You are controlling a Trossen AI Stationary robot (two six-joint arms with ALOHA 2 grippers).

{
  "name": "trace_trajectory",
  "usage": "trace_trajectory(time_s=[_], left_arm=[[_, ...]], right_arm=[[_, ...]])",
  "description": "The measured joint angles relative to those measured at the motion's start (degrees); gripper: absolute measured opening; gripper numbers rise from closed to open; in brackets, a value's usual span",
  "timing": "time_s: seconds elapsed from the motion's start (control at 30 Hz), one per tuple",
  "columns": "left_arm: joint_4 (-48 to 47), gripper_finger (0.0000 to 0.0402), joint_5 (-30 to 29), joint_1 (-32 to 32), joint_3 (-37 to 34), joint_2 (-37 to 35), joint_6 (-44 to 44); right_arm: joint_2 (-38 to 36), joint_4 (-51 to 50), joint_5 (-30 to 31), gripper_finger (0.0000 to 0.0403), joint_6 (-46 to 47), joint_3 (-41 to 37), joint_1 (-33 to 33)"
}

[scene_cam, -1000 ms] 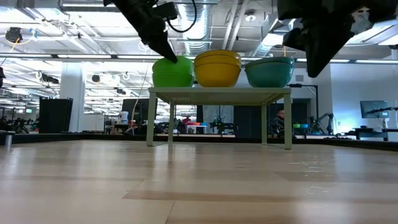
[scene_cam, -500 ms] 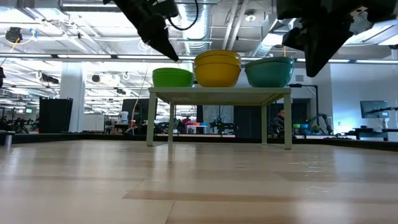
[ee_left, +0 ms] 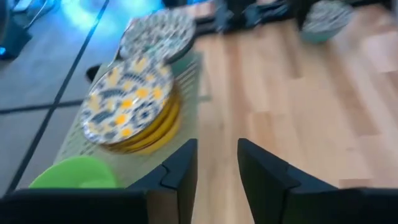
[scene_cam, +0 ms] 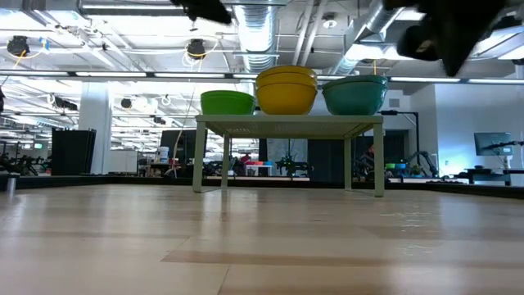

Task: Pick & Place Mini bowls
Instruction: Stack the blue bowl on the blue bowl on the shelf

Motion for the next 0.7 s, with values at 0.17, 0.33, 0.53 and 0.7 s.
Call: trace_trajectory(time_s=[0.17,0.33,0.53,0.7], left_arm=[[-0.3,0.0101,0.0,-5.3,0.0,-4.0,-0.3],[-1.2,0.0091,0.1,-7.9,-0.8,-7.4,-0.4],[1.2,0.0083,0.0,-8.0,-10.4,-10.5,-4.1],[8.5,0.0076,0.0,-8.4,-18.5,-11.5,-5.2]], right_arm=[[0.0,-9.7,2.7,0.0001,11.2,0.0,5.5],[-2.0,-11.9,3.3,0.0001,15.9,-3.6,11.7],[-10.2,-9.6,0.3,0.0001,29.3,-10.8,18.7],[-18.3,-5.1,5.7,0.0,44.1,-15.5,23.4]])
